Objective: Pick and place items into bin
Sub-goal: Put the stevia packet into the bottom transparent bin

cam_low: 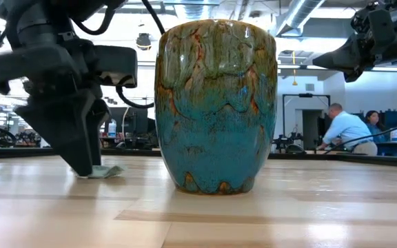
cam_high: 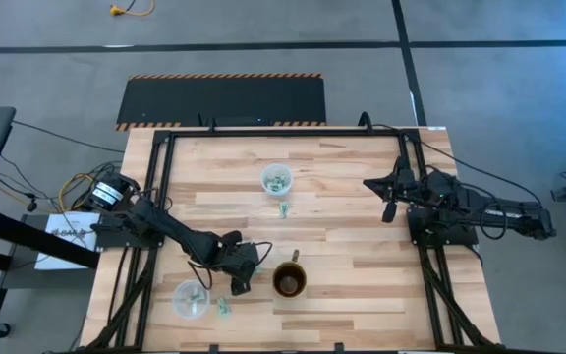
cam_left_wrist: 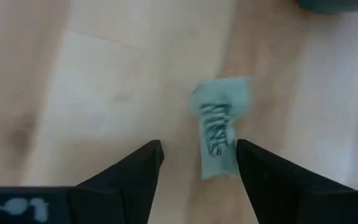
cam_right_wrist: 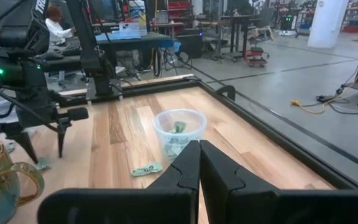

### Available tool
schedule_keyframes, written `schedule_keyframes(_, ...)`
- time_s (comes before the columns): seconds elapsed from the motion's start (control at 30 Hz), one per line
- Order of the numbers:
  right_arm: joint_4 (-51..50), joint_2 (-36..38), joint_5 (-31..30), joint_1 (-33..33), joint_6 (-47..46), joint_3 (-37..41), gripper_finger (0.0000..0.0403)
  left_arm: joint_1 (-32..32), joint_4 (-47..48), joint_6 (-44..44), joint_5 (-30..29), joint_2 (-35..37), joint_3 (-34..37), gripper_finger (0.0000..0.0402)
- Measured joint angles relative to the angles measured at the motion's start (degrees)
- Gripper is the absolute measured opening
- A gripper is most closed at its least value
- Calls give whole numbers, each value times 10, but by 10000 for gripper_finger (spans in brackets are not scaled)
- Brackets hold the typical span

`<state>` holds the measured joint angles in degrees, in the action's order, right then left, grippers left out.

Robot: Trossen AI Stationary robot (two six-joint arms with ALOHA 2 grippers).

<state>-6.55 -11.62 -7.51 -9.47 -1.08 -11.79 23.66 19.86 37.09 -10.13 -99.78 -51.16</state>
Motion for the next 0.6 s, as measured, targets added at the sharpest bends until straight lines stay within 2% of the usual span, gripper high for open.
schedule_keyframes(0.13,0,0,0,0,0,0,0,-1,16,-10,-36,-1,1,210)
schedule_keyframes(0.33,0,0,0,0,0,0,0,-1,22,-49,-61,-1,1,203)
schedule_keyframes(0.43,0,0,0,0,0,0,0,-1,22,-66,-62,-1,1,177)
schedule_keyframes(0.6,0,0,0,0,0,0,0,-1,19,-91,-62,-1,2,110)
